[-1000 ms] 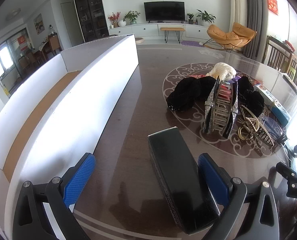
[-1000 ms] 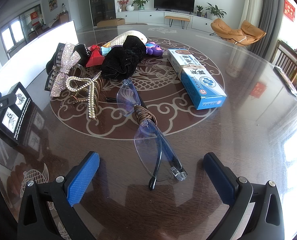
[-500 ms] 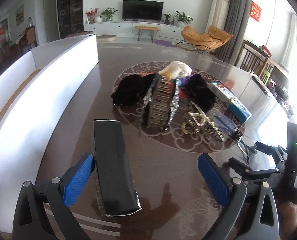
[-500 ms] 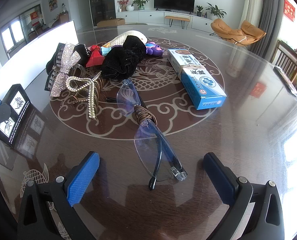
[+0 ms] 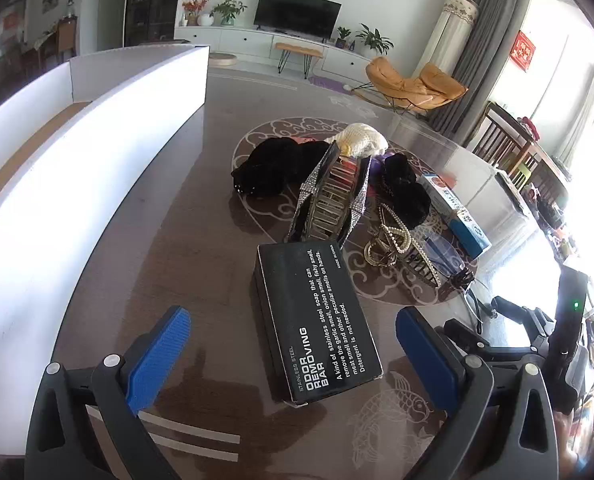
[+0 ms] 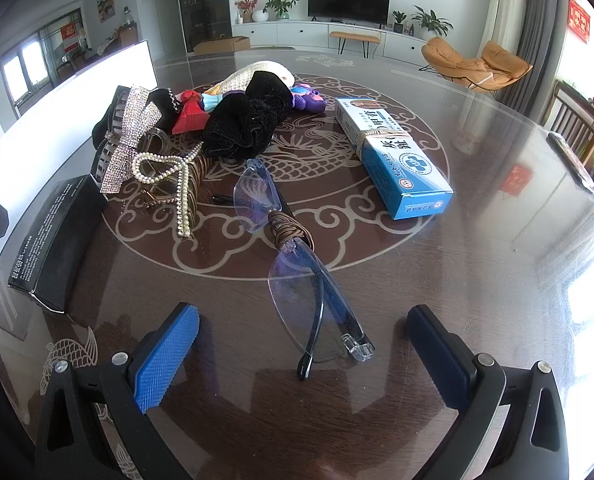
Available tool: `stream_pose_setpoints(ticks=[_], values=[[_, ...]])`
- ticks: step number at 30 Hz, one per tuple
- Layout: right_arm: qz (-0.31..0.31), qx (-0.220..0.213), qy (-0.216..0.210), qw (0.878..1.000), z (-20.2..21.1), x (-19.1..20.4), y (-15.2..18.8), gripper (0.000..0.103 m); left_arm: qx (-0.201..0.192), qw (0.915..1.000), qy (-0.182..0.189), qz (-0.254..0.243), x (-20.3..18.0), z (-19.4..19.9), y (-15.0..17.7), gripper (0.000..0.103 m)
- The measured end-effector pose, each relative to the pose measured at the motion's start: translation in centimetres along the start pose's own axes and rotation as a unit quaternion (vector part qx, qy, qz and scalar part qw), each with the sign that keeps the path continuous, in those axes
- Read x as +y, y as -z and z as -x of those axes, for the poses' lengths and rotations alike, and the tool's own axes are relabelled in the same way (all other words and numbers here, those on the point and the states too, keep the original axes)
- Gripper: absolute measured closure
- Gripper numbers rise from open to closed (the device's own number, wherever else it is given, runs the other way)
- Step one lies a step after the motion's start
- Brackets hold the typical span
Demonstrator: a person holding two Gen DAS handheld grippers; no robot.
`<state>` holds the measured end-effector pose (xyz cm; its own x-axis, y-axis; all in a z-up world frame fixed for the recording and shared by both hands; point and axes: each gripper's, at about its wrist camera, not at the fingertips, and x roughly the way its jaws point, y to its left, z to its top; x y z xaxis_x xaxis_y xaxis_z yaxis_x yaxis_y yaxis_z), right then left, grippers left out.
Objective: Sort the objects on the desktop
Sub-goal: 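Move the open left gripper to the black odor removing bar box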
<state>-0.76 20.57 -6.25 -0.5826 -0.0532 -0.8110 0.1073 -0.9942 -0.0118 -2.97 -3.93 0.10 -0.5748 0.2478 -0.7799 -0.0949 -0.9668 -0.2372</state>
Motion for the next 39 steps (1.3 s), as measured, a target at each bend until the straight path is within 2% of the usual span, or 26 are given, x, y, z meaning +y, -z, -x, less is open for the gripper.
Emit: stream_pose_setpoints(ticks=[5,9,13,16,27,39], values=[[0.000,0.000,0.000,1.000,0.0,0.0,0.0,0.000,0.009,0.9995,-0.002,-0.031,-3.3,-1.6,-0.4,0.000],[0.000,0.000,0.000,1.000,0.0,0.0,0.0,0.000,0.035,0.9959,-0.073,-0.042,-4.4,-4.3,-0.2,0.000],[0.000,0.000,0.000,1.000,0.0,0.0,0.0,0.000,0.055,0.9946,-0.088,-0.014,-2.8,-5.7,1.1,0.000],[0.000,0.000,0.000,1.000,0.0,0.0,0.0,0.000,0.044,0.9911,-0.123,-0.026,-2.5,-5.9,1.8,0.000],[0.000,0.000,0.000,1.000,0.0,0.0,0.0,0.000,0.027,0.9917,-0.123,-0.025,-2.2,-5.7,2.0,0.000],[0.000,0.000,0.000,1.000,0.0,0.0,0.0,0.000,0.026,0.9918,-0.123,-0.026,-2.1,-5.8,2.2,0.000]])
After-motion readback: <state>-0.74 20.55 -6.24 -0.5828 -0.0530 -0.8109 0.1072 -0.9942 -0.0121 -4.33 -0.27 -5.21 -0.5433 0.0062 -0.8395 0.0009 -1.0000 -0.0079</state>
